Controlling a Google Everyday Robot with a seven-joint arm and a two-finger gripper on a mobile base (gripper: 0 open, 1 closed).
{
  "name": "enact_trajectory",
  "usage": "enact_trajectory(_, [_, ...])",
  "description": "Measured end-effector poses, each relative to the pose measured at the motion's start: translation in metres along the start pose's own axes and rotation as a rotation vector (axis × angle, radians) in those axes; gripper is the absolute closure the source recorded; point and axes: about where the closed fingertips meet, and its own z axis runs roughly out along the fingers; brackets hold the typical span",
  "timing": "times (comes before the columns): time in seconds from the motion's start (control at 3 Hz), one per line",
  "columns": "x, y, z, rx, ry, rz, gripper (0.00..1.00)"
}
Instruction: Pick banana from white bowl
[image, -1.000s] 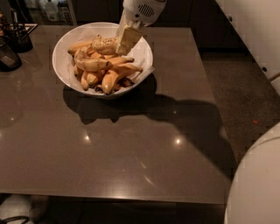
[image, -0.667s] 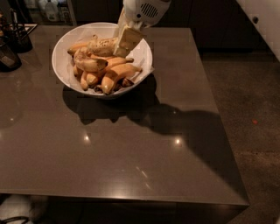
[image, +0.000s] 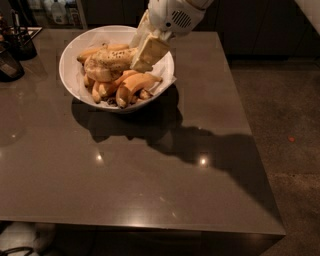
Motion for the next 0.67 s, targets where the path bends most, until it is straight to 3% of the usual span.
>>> enact_trajectory(0.33, [-0.014,0.015,-0.006,0.009,-0.008,0.010,1.00])
enact_trajectory(0.67, [-0.025,0.054,-0.018,0.035,-0.026,0.036,1.00])
